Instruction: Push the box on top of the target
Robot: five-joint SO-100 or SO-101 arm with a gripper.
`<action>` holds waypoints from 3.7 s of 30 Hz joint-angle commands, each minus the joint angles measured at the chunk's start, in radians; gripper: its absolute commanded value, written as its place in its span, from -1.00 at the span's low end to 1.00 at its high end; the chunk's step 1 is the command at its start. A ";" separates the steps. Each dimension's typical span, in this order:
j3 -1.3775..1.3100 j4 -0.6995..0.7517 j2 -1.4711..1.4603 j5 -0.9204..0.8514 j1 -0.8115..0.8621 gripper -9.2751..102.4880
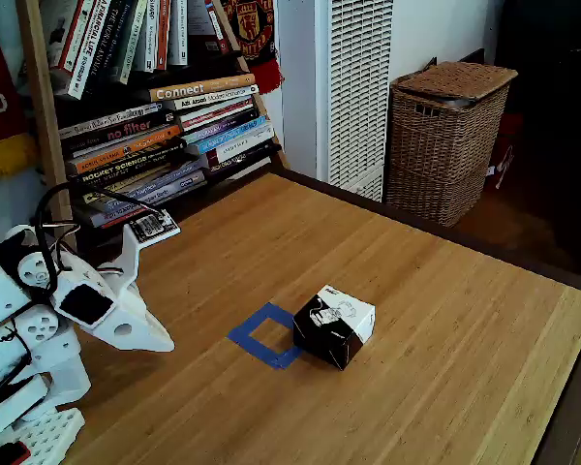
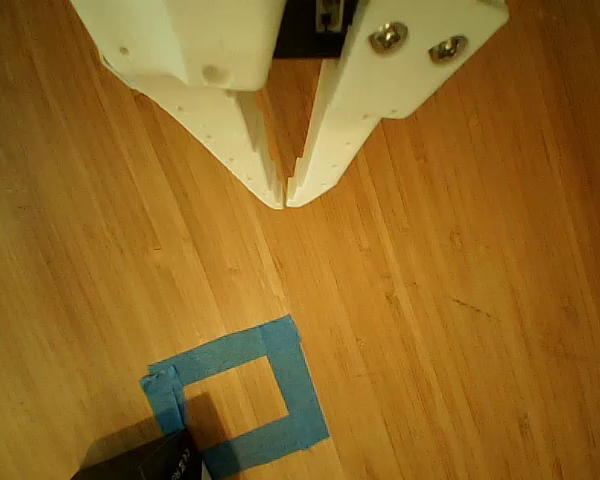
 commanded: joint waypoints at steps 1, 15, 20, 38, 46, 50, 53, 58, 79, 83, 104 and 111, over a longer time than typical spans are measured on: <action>0.035 -0.002 0.014 0.005 0.003 -0.83; 0.035 -0.002 0.014 0.005 0.003 -0.83; 0.035 -0.002 0.014 0.005 0.003 -0.83; 0.035 -0.002 0.014 0.005 0.003 -0.83; 0.035 -0.002 0.014 0.064 0.021 -0.83; 0.035 -0.067 0.014 0.195 0.057 -0.83; 0.035 -0.089 0.014 0.146 0.083 -0.83; 0.032 -0.144 0.014 0.281 0.092 -0.83; -0.314 -0.239 -0.190 0.563 0.129 -0.83; -0.477 -0.264 -0.393 0.571 0.147 -0.83; -1.025 -0.468 -1.143 0.719 0.342 -0.83; -1.147 -0.509 -1.318 0.746 0.373 -0.83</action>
